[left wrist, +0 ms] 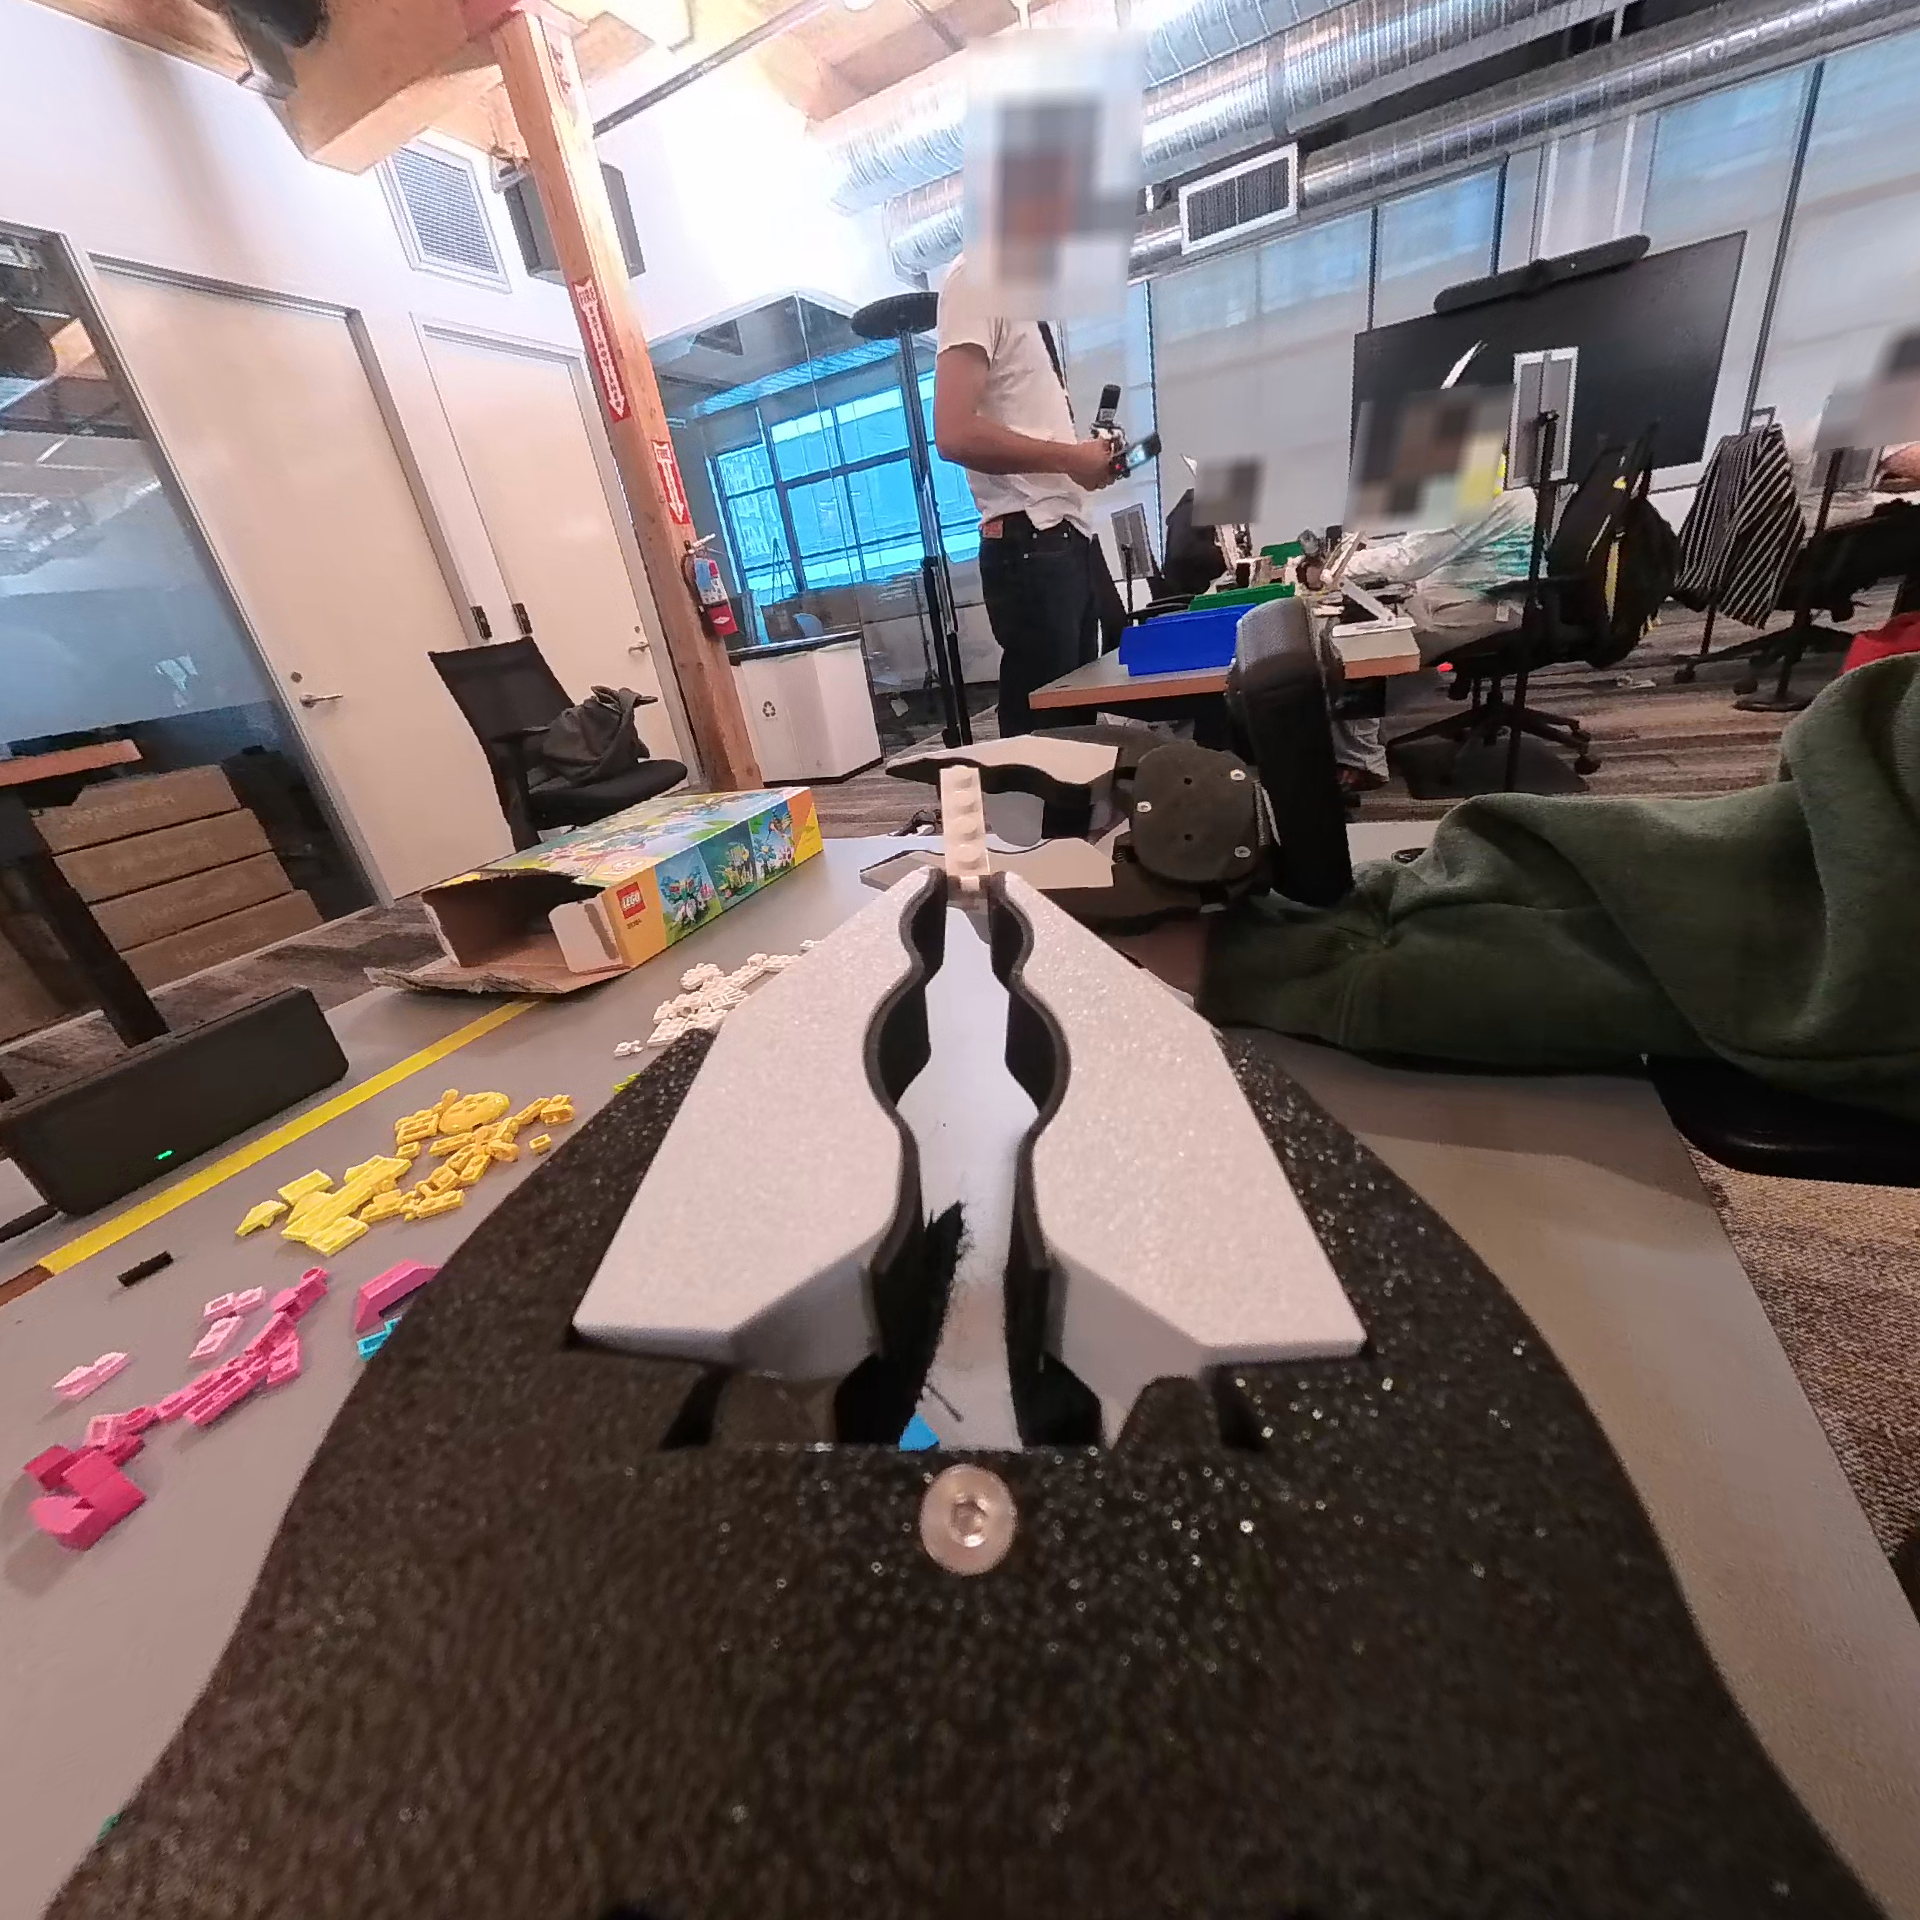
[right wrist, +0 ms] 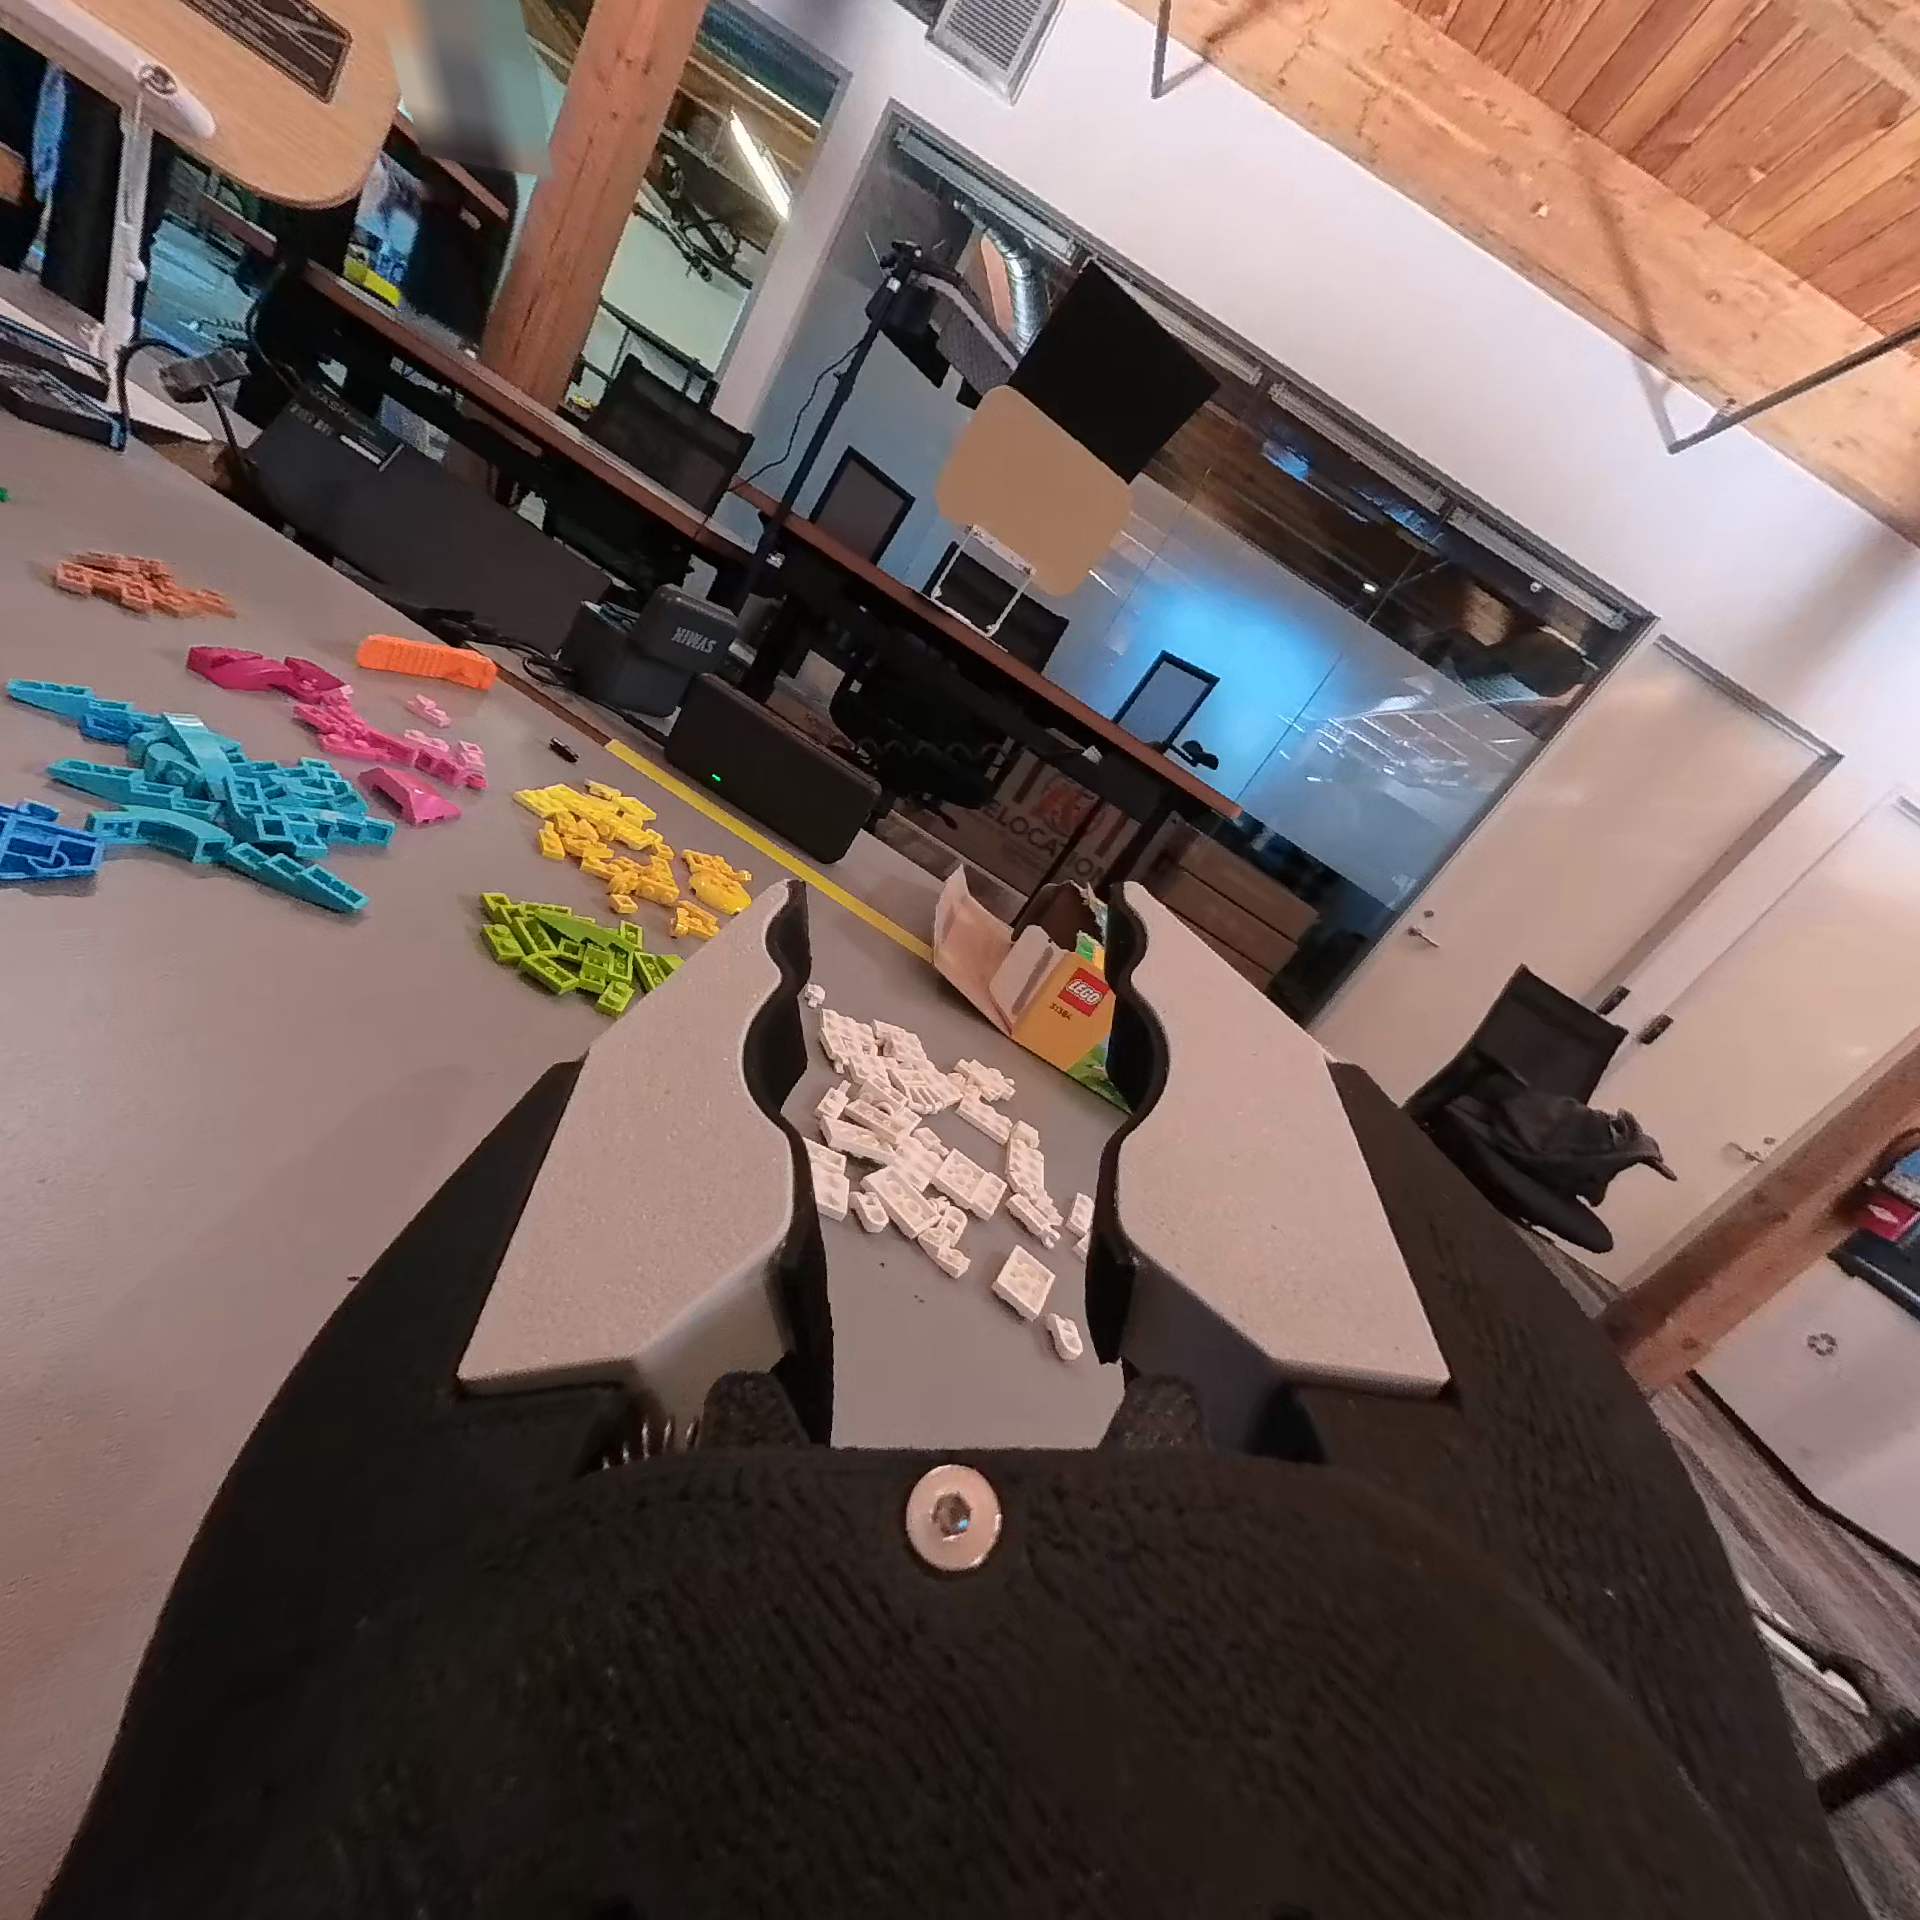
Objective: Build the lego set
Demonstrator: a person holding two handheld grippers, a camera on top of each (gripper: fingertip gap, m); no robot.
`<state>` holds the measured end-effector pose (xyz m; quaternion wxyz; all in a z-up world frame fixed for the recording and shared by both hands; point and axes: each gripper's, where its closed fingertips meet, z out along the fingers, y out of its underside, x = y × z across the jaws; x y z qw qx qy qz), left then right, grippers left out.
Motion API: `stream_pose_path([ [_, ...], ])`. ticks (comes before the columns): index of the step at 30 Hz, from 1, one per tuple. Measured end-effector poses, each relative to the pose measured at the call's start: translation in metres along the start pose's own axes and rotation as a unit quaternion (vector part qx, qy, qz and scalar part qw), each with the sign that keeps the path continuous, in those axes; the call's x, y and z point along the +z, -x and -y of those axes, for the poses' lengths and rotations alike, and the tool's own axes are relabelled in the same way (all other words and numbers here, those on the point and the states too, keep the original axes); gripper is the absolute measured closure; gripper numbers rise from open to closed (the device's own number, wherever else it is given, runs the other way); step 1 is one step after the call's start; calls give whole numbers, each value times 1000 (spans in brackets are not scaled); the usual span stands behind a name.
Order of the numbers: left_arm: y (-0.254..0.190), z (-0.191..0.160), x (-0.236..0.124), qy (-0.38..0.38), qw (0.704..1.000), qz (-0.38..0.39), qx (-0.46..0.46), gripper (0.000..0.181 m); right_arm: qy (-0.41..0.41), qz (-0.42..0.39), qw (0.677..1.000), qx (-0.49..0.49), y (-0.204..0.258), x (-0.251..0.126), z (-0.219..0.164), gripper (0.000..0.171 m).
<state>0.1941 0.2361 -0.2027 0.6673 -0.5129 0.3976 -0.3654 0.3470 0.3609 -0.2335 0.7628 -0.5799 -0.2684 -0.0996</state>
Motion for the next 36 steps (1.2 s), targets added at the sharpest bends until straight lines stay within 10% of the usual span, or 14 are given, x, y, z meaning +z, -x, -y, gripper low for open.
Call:
stream_pose_path([
  [36, -1, -3, 1, 6, 1000, -2, 0, 177, 1, -29, 996, 84, -22, -4, -7, 119],
])
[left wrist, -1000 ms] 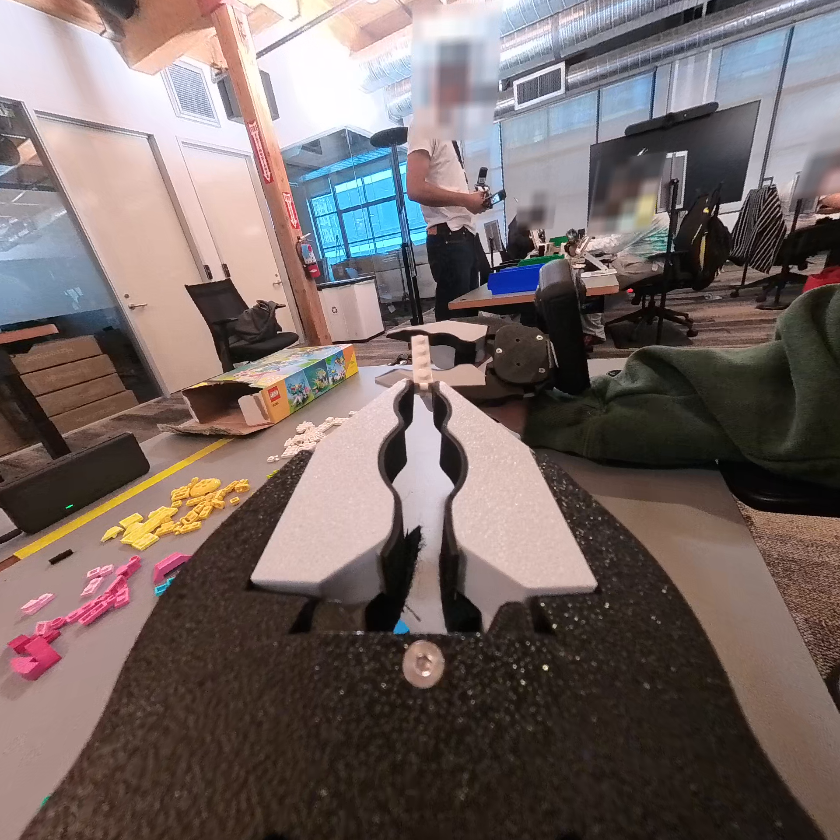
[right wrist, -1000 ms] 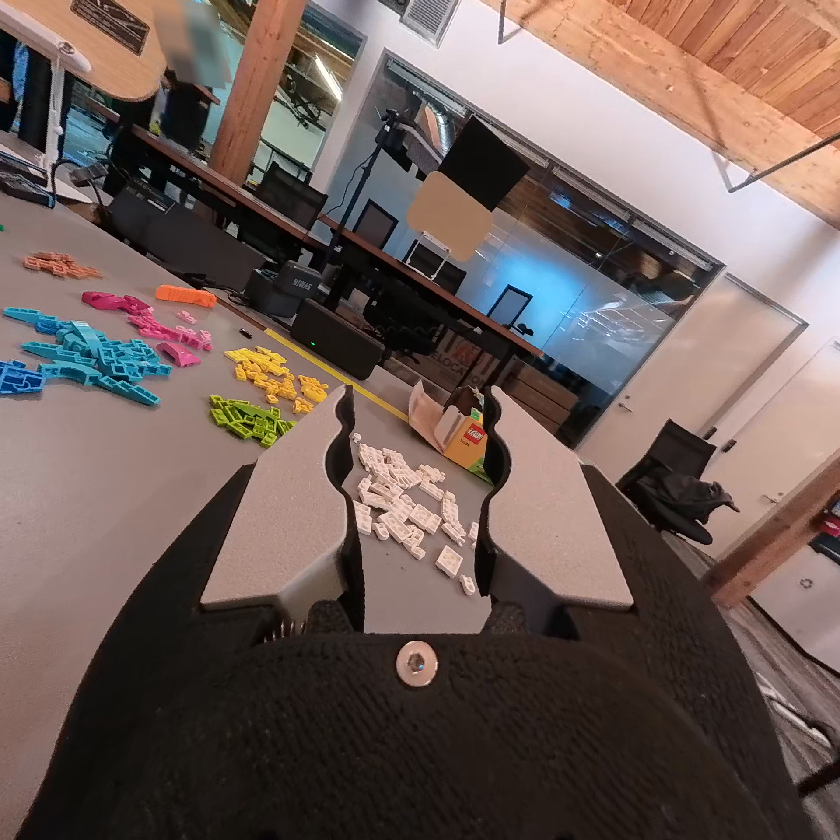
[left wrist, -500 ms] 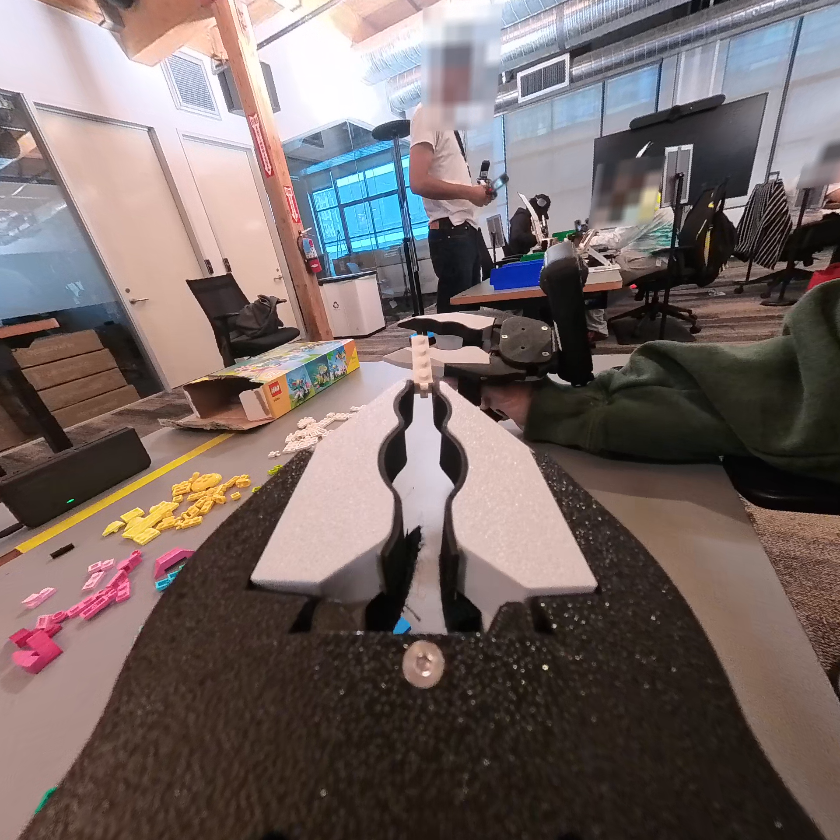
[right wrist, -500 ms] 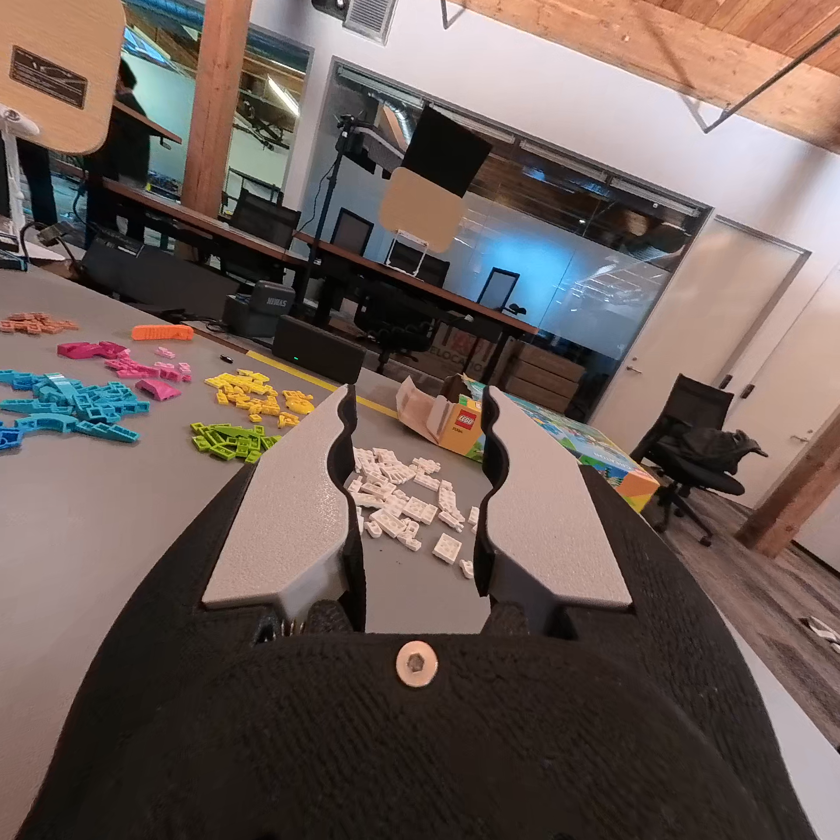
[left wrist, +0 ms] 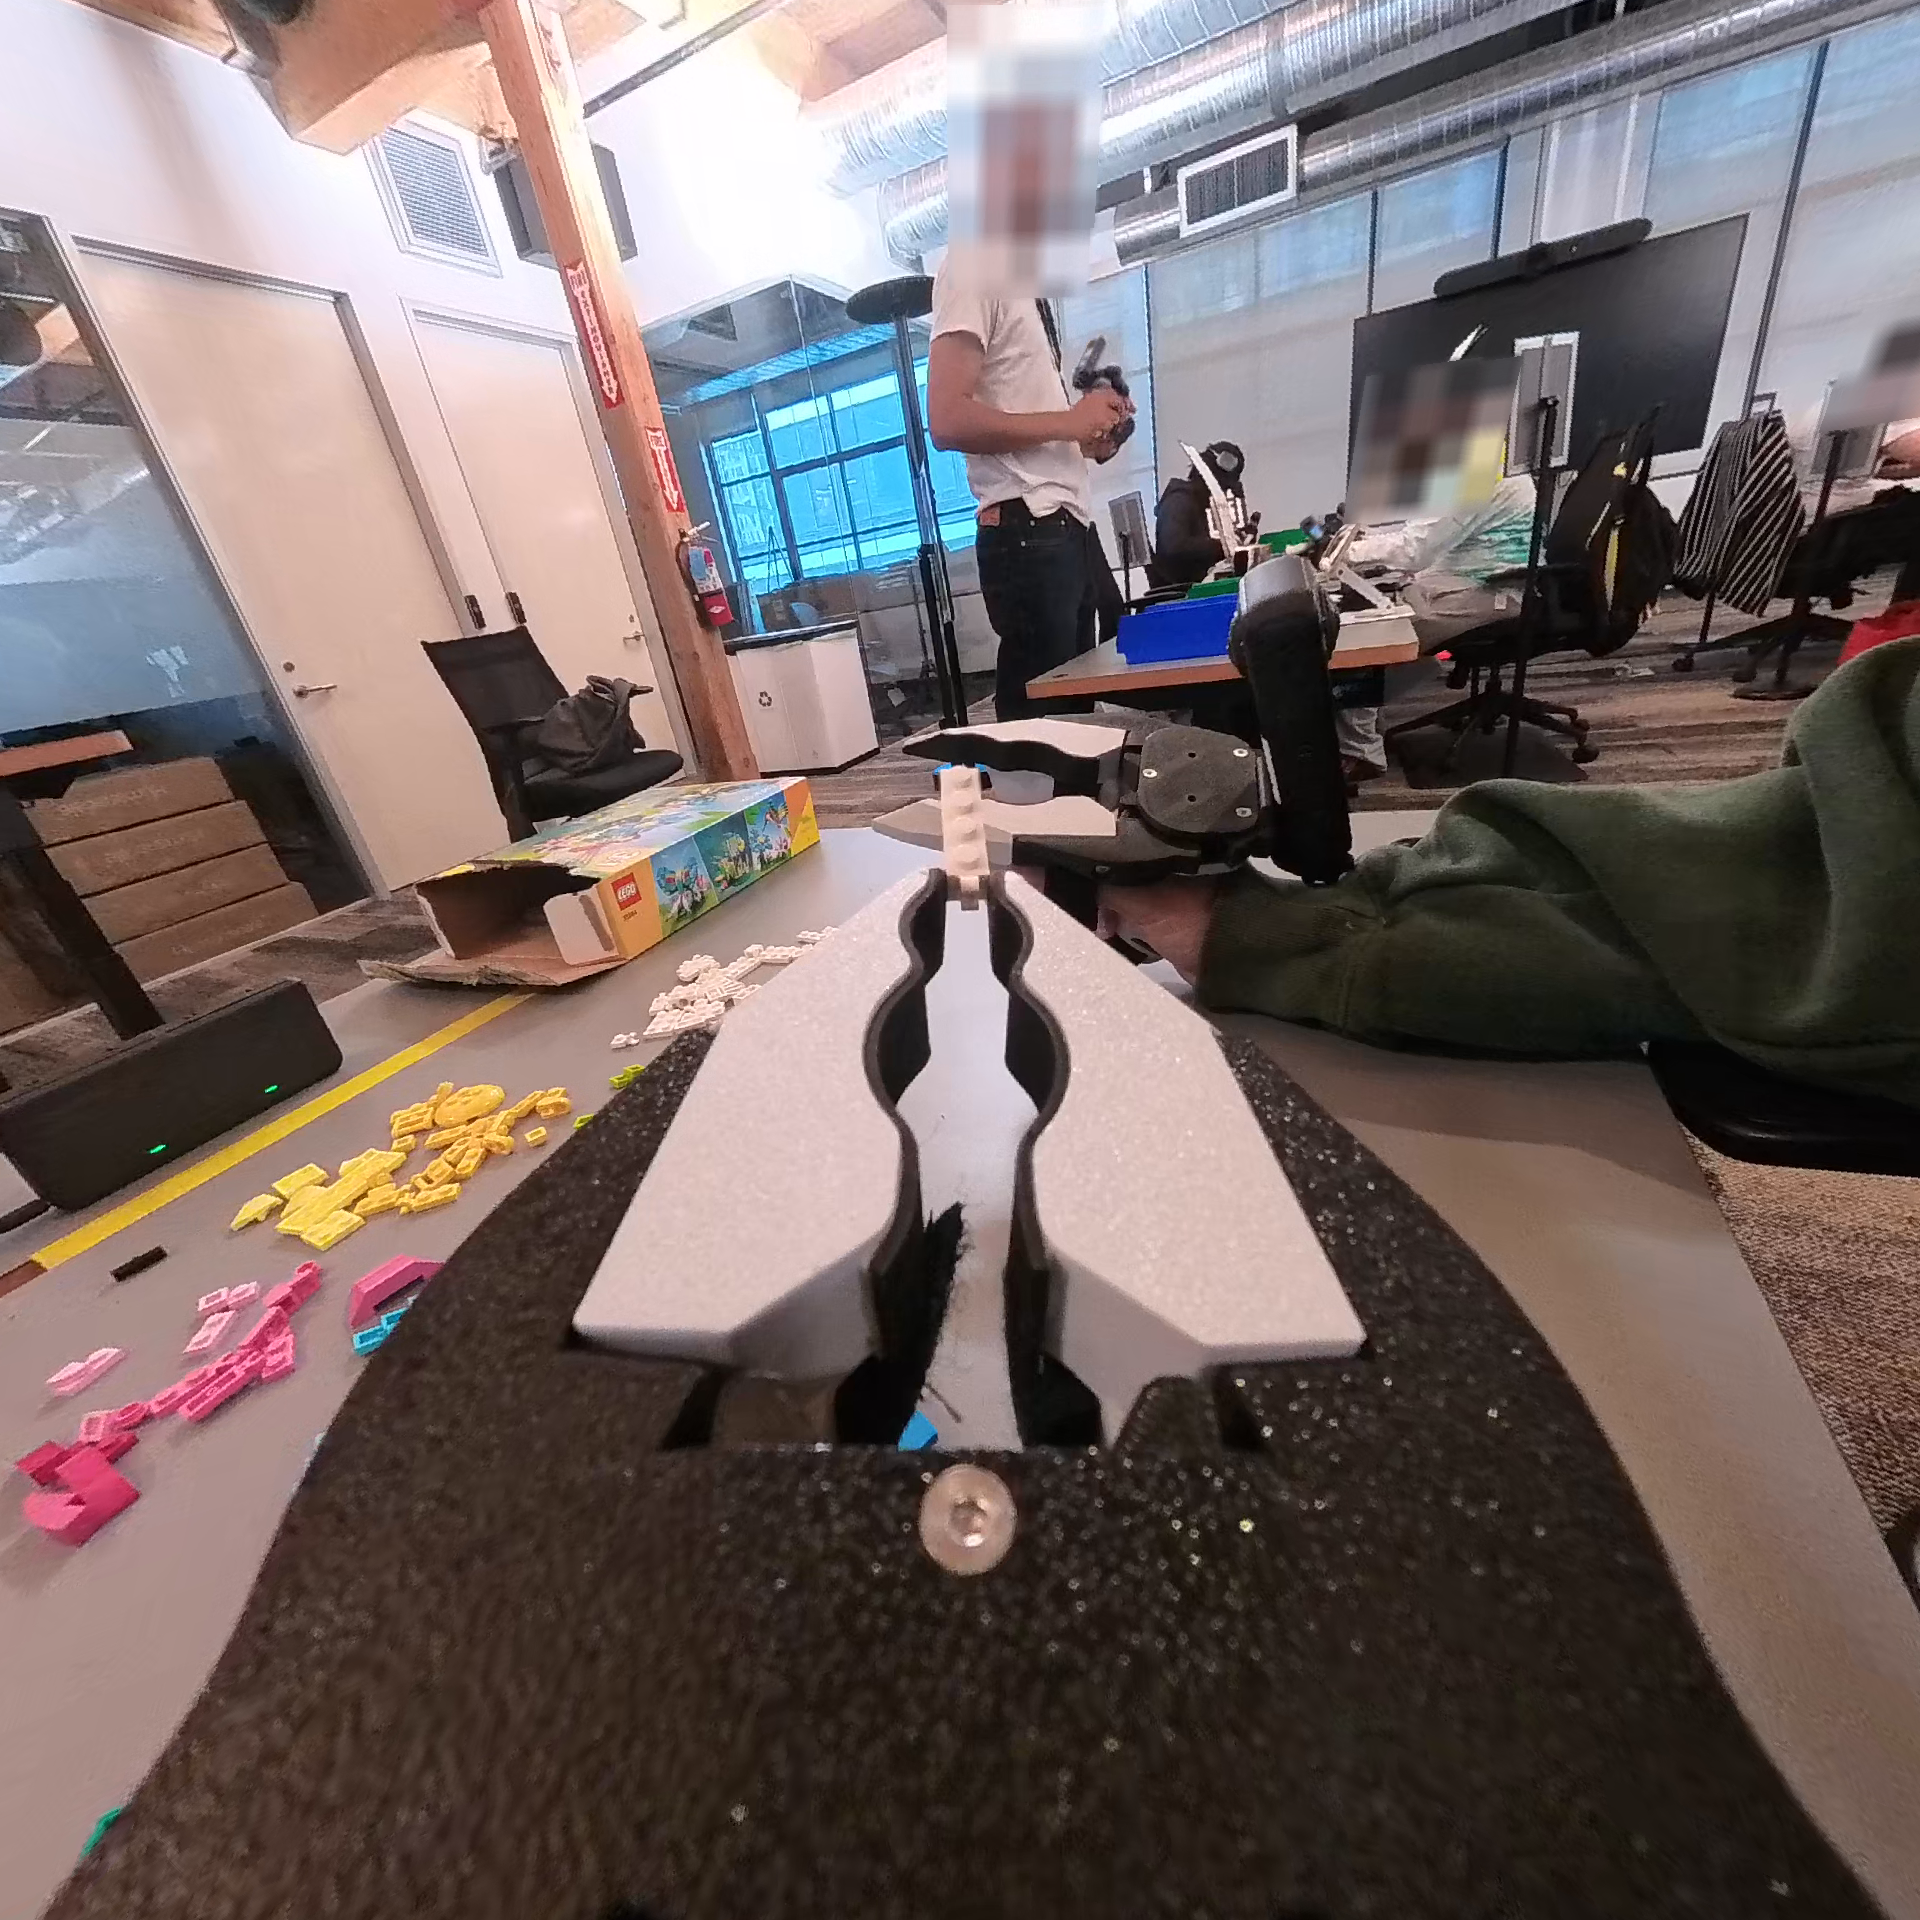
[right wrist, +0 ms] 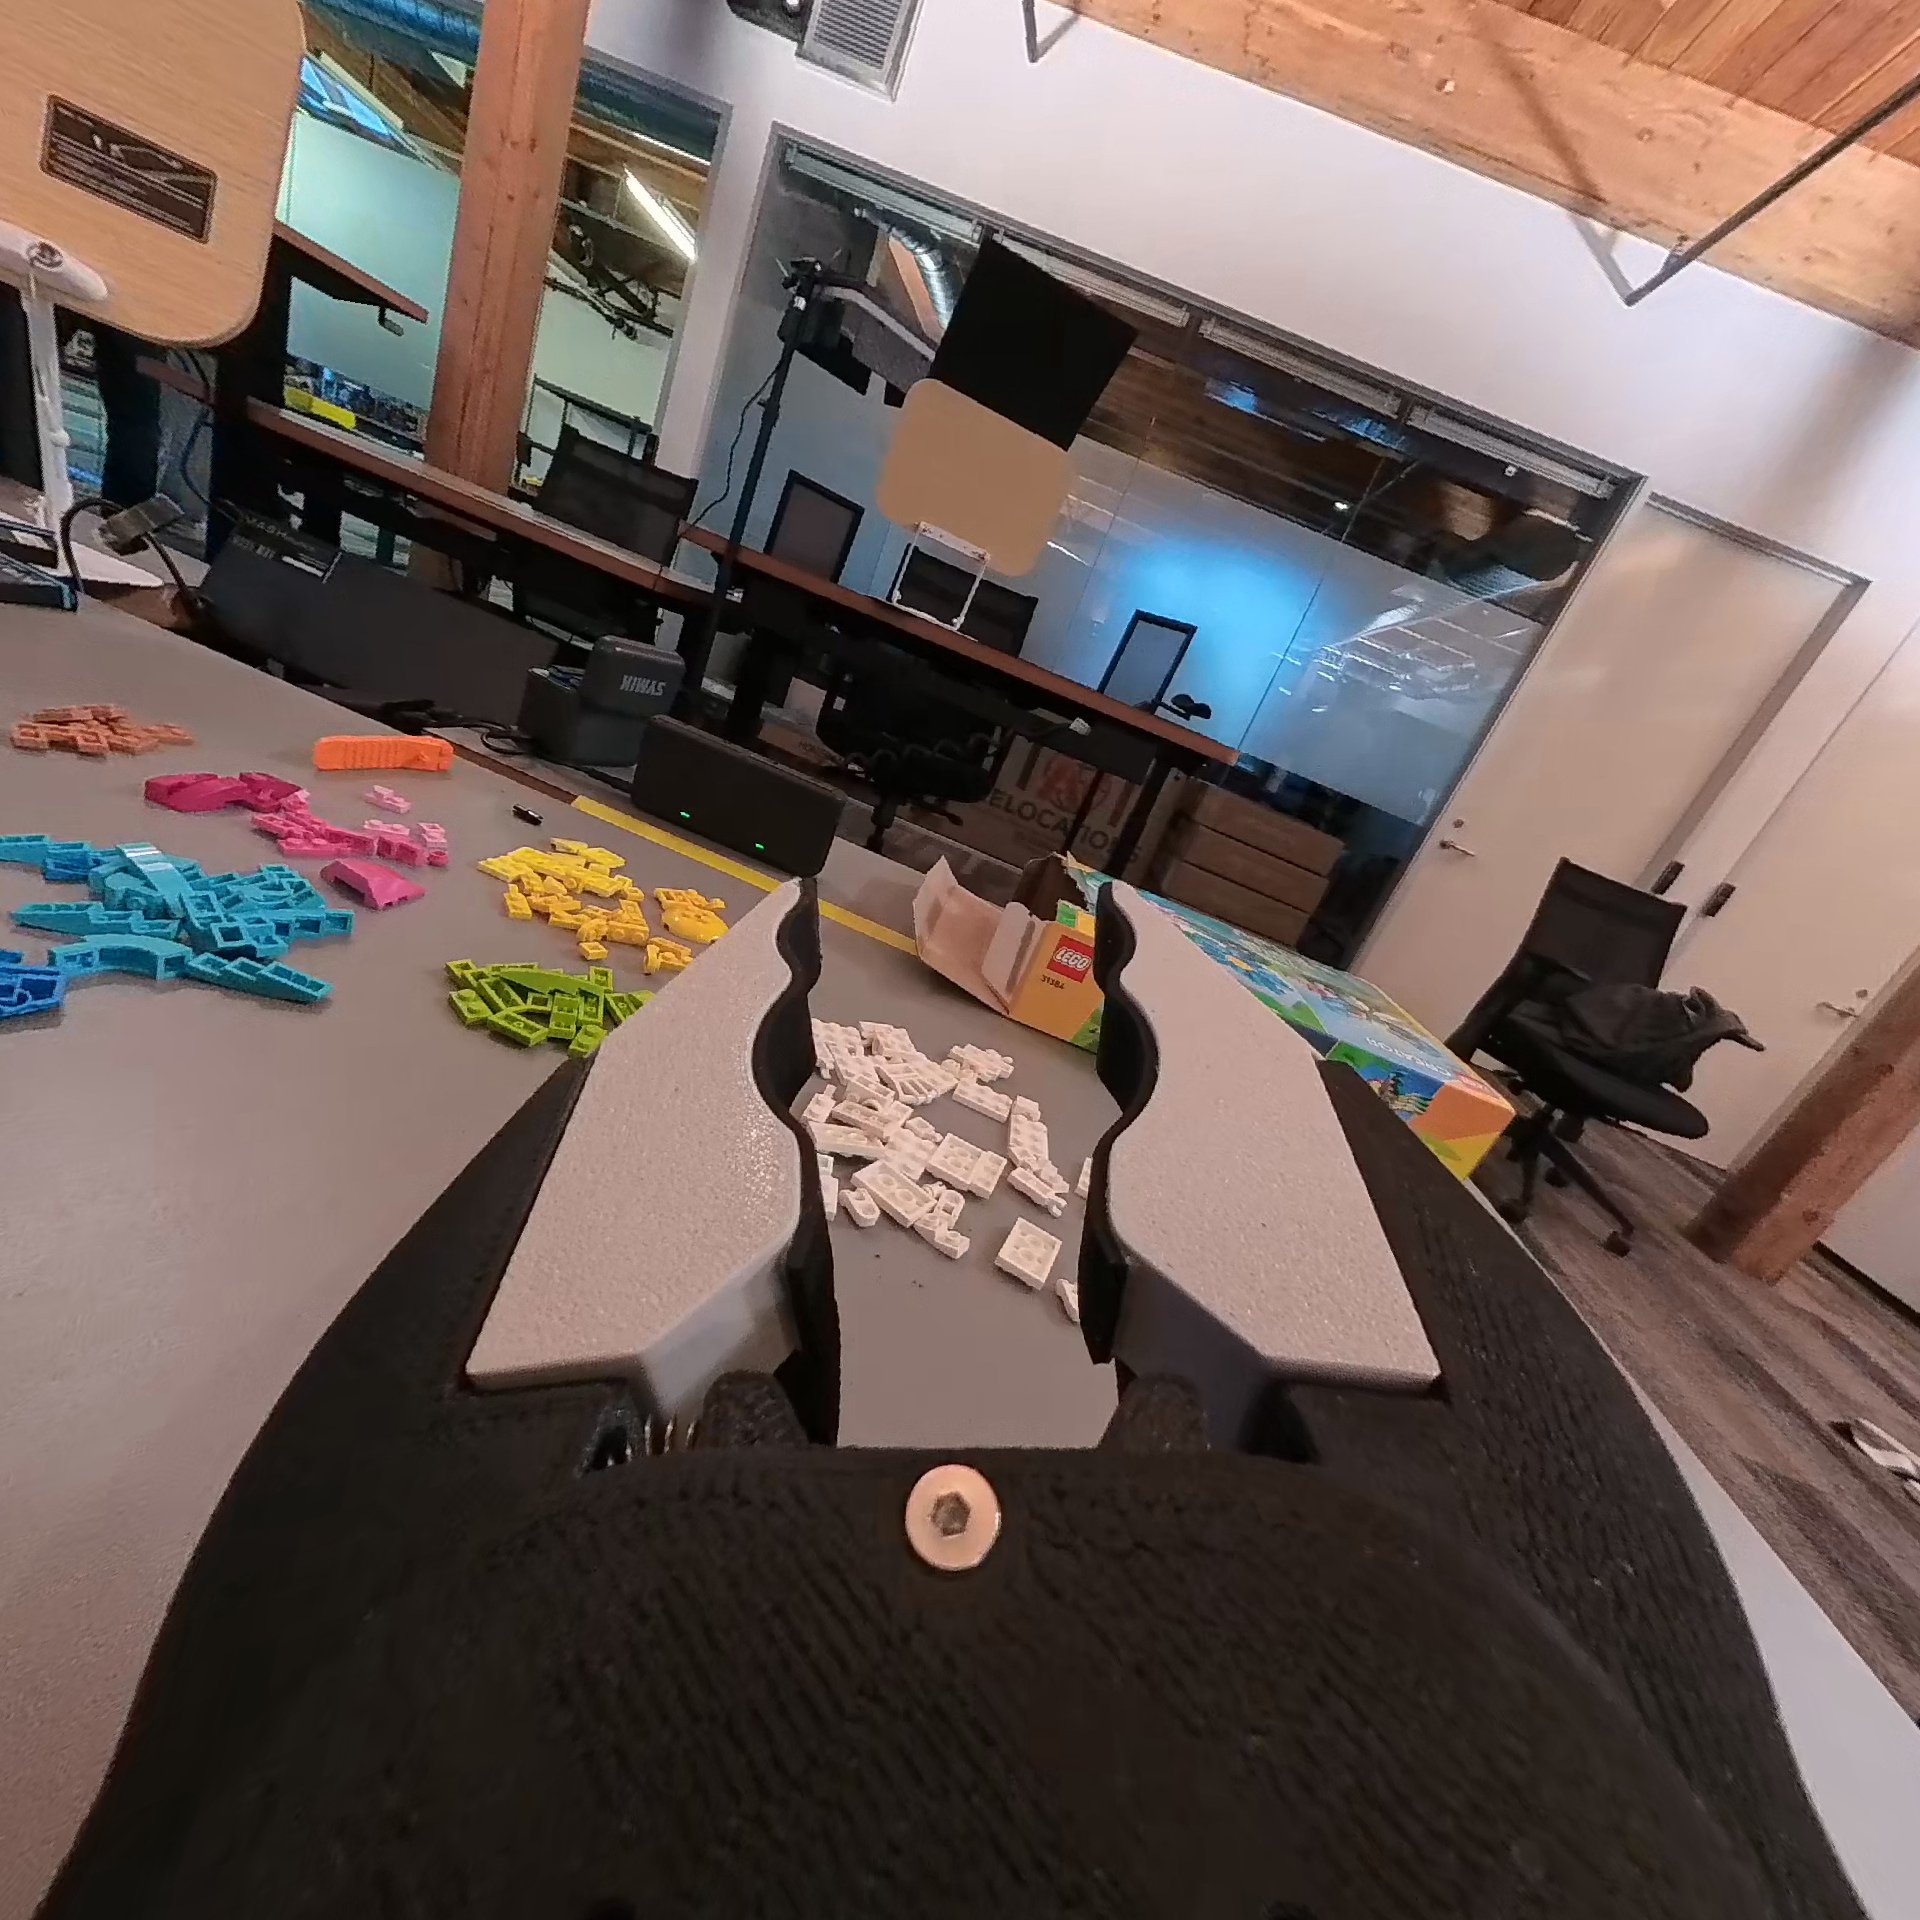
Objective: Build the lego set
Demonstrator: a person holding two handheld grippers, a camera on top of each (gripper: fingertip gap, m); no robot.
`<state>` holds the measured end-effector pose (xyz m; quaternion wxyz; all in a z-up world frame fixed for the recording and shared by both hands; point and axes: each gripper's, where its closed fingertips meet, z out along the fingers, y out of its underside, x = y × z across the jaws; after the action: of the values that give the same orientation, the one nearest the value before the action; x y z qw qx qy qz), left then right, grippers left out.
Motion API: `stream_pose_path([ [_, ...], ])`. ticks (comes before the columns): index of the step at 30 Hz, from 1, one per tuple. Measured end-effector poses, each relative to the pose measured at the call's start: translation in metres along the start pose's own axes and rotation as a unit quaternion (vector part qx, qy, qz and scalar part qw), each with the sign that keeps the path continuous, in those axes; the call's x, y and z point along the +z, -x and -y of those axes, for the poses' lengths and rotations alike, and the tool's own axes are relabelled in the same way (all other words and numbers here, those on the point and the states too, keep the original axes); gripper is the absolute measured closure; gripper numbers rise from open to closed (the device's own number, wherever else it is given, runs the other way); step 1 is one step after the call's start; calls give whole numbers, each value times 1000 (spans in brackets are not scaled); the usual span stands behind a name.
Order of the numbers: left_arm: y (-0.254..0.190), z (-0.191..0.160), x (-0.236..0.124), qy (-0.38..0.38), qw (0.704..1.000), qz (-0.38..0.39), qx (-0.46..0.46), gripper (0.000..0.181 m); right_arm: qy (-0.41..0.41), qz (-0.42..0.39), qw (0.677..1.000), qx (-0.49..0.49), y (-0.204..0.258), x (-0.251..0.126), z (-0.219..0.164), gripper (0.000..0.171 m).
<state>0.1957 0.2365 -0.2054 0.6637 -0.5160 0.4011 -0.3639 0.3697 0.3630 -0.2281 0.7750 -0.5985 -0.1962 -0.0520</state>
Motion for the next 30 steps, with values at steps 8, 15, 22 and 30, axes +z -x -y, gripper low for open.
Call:
stream_pose_path([
  [8, -1, 2, -1, -3, 1000, -1, 2, 177, 3, -1, 1000, -7, 1, 0, 0, 120],
  [15, -3, 3, -1, -4, 1000, -4, 3, 177, 2, -3, 1000, -7, 0, 0, 0, 120],
  [22, -5, 1, 0, 0, 1000, -10, 3, 177, 0, -8, 1000, 4, -5, -1, 0, 120],
  [30, -7, -2, 1, 7, 1000, -16, 8, 176, 96, 223, 969, -42, 44, -3, -31, 136],
])
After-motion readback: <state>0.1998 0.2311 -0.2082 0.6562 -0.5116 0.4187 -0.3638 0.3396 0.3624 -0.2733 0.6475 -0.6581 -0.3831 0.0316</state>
